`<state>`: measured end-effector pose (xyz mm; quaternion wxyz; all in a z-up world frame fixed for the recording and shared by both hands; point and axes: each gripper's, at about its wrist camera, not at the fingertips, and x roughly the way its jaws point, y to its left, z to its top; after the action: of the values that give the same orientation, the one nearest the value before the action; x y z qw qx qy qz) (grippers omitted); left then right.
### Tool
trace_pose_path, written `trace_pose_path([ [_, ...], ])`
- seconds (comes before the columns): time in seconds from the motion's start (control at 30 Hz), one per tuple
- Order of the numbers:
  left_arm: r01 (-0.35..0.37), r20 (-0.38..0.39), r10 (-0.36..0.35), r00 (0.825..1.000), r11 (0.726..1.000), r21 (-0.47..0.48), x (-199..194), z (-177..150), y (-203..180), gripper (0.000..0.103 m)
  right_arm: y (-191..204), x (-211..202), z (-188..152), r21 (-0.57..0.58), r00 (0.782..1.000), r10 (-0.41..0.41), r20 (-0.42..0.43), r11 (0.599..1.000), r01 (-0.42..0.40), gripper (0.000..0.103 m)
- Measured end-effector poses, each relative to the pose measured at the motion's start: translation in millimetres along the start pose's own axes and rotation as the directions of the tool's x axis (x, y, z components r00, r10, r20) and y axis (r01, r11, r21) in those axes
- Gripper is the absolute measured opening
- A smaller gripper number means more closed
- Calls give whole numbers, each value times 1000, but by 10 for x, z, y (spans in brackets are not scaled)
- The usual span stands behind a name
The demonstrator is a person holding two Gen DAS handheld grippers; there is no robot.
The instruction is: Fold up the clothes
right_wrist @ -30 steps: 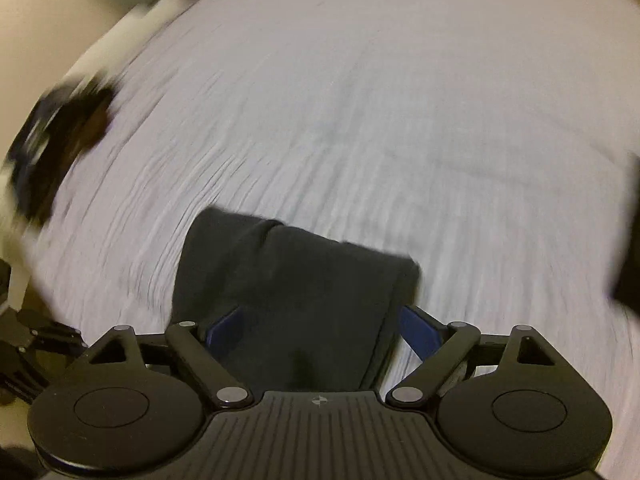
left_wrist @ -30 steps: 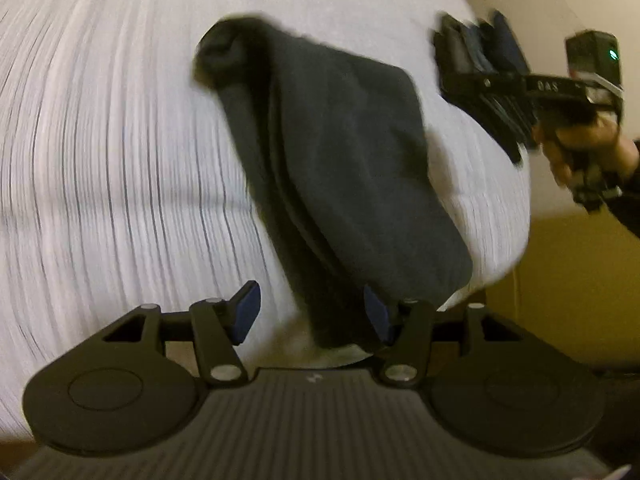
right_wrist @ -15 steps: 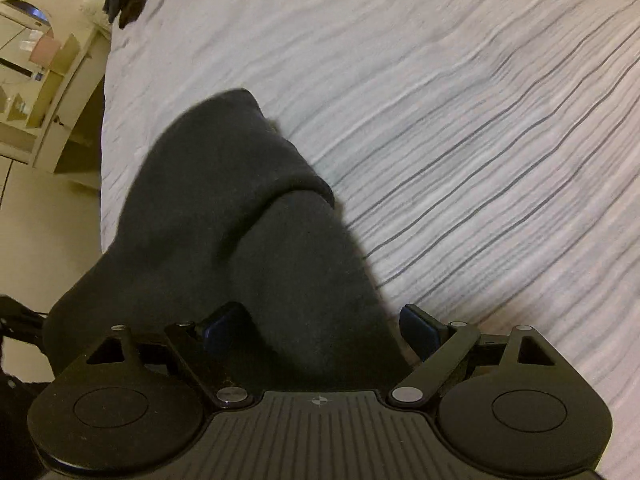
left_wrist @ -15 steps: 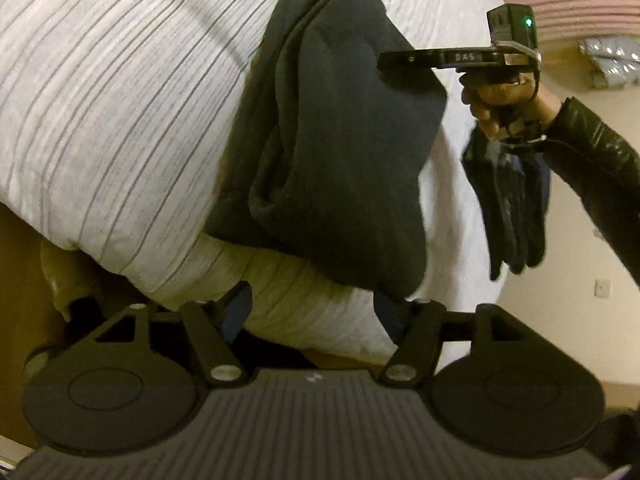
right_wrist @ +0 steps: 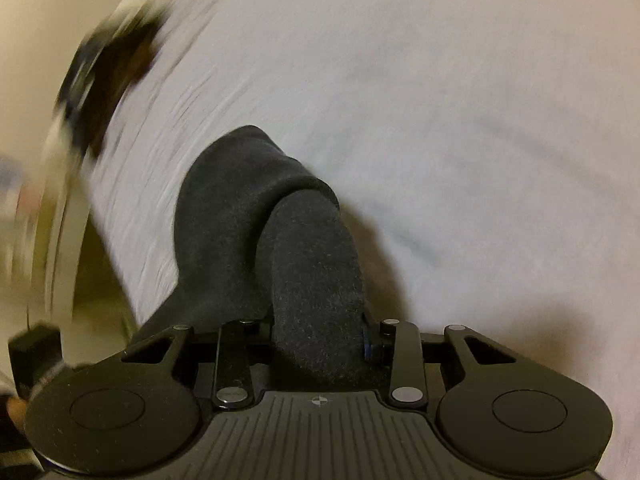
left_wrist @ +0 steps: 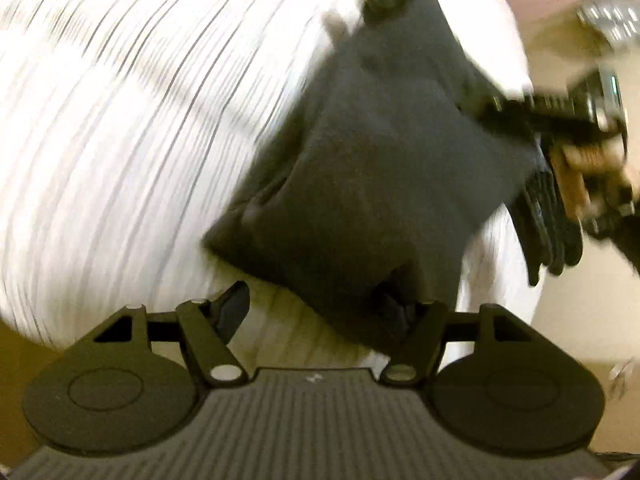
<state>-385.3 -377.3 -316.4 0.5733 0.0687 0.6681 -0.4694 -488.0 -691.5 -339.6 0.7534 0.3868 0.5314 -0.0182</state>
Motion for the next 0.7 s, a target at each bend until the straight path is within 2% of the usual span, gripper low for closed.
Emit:
trace_pose_path([
  [0.07, -16, 15, 15, 1000, 997, 70, -7, 210, -97, 65, -383, -284, -484, 245, 993, -62, 105, 969, 35, 34],
  [0.13, -12, 22, 9, 1000, 993, 117, 2, 368, -184, 65, -661, -477, -1030, 457, 974, -108, 197, 889, 6, 34],
  [0.17, -4, 21, 1, 1000, 991, 134, 14, 432, -221, 66, -745, -528, -1309, 538, 963, -123, 239, 842, -26, 34],
  [0.2, 5, 16, -8, 1000, 989, 149, 35, 481, -255, 66, -739, -519, -1521, 577, 955, -134, 266, 815, -46, 35],
  [0.27, 25, 0, -25, 1000, 984, 177, 94, 556, -318, 66, -725, -498, -1924, 647, 935, -160, 316, 757, -89, 35],
  [0.33, 52, -25, -48, 999, 982, 184, 172, 607, -346, 66, -668, -453, -2122, 684, 917, -184, 354, 720, -120, 35],
  [0.4, 80, -51, -72, 996, 979, 185, 269, 612, -371, 66, -629, -411, -2185, 691, 908, -205, 365, 714, -117, 35],
  [0.53, 58, -65, -45, 997, 978, 202, 510, 583, -404, 68, -689, -482, -2224, 700, 906, -223, 361, 707, -105, 35],
  [0.57, 65, -68, -52, 996, 978, 200, 558, 597, -398, 70, -737, -544, -2250, 713, 902, -230, 366, 692, -113, 35],
  [0.7, 91, -97, -72, 993, 973, 214, 718, 665, -349, 70, -799, -414, -2502, 805, 889, -250, 383, 563, -188, 35],
])
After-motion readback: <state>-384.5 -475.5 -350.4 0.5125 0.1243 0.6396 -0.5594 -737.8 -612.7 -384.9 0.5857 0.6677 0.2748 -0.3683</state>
